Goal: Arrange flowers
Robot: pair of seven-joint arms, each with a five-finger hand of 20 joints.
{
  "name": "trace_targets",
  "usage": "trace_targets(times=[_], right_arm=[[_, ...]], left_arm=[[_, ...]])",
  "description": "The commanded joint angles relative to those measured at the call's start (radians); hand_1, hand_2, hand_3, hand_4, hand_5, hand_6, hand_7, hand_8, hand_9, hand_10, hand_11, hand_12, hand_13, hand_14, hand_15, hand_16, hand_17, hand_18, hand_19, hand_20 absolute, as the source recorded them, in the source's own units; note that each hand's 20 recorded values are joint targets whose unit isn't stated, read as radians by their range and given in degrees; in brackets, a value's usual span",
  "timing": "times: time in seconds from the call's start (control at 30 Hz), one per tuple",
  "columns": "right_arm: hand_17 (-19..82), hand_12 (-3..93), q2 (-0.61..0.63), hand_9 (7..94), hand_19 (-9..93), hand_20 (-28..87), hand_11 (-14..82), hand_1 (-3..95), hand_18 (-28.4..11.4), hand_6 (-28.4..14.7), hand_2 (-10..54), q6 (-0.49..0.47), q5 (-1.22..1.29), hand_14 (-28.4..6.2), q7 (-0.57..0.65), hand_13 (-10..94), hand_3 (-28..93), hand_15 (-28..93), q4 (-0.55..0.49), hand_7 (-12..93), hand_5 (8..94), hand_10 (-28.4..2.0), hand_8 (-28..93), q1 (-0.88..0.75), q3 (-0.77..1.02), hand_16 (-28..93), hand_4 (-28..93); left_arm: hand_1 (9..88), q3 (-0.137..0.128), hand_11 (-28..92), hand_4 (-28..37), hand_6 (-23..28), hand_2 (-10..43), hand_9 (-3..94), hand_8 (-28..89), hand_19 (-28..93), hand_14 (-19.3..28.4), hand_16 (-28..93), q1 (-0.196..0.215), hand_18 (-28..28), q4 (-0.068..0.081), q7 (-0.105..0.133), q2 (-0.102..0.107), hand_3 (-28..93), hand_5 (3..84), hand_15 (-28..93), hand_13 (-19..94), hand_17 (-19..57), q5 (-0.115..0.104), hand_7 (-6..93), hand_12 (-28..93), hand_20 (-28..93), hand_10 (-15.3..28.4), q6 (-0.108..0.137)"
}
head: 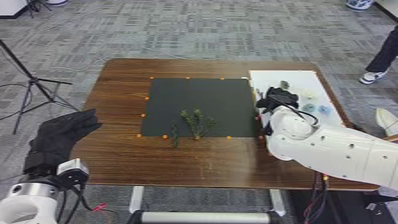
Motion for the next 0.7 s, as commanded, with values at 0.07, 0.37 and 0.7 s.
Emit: trace_targets(times=[0.07,0.37,0.7], right_arm=[[15,14.7,-0.016,53.9,87,-11,25.6,29.5,-27.0,-4.1,1.4,0.006,-0.038,-19.4,0.03,52,80,70,0.034,23,49.0,-22.5,-17,-0.032,0.001,8,-24],[20,17.0,-0.043,62.4,90,-13,39.3,42.7,-23.5,-3.6,-7.1,0.064,-0.152,-13.0,0.085,61,80,68,0.08,40,56.6,-16.9,-12,-0.036,-0.043,10,-28],[25,32.6,-0.06,70.9,93,-16,33.8,54.2,-21.7,-1.4,-9.5,0.081,-0.207,-3.6,0.121,67,75,62,0.107,59,59.9,-9.4,-6,-0.062,-0.059,22,-28]], left_arm=[[22.8,0.0,33,-23.5,12.7,-0.9,46.2,-10,43,23.3,-8,0.0,17.9,0.002,-0.003,-0.011,89,56.2,52,33,-5.5,0.0,15.2,11,13,20.0,-0.013],[22.8,0.002,33,-23.4,12.8,-1.0,46.3,-10,43,23.3,-8,-0.013,17.9,0.004,-0.013,-0.016,89,56.1,52,33,-5.5,0.005,15.2,11,13,20.0,-0.021],[22.8,0.003,33,-23.5,12.8,-0.9,46.3,-10,43,23.4,-8,-0.005,17.9,0.004,0.003,-0.011,89,56.0,52,34,-5.5,-0.008,15.4,11,13,20.0,-0.018]])
